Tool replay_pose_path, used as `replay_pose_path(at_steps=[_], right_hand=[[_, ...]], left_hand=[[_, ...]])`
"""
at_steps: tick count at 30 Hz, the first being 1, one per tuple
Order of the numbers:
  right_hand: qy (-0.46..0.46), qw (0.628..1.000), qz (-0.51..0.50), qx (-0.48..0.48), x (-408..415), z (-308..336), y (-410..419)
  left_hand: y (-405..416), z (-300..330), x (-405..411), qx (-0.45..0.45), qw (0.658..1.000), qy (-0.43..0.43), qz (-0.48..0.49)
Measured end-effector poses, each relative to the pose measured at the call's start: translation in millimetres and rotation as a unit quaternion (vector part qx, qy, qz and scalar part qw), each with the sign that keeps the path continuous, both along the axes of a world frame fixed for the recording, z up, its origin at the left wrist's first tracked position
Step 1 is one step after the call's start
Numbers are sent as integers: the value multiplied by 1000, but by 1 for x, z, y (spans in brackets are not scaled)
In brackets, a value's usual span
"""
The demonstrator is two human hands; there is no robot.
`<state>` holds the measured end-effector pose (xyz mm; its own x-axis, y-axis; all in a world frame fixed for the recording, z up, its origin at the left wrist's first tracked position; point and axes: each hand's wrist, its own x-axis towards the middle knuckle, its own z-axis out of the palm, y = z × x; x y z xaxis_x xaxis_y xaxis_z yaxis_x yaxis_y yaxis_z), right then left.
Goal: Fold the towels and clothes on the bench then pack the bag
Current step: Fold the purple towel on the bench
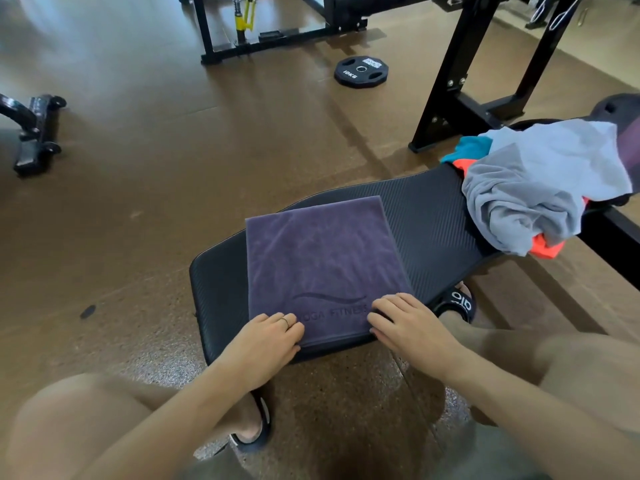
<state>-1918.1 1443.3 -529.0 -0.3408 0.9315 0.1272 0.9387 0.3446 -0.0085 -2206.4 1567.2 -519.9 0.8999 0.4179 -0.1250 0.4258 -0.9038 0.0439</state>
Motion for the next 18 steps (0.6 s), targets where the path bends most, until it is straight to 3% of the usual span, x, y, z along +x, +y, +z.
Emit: replay_pose_path(at_steps=[7, 14, 18], right_hand=[[-52, 997, 40, -39, 9, 3, 3], [-72, 994, 57, -60, 8, 8, 2], [-75, 993, 73, -46, 7, 13, 3]], left_hand=[[-1, 9, 5, -74, 997, 3, 38], [-3, 9, 7, -30, 999, 30, -5], [4, 14, 4, -75, 997, -3, 1]])
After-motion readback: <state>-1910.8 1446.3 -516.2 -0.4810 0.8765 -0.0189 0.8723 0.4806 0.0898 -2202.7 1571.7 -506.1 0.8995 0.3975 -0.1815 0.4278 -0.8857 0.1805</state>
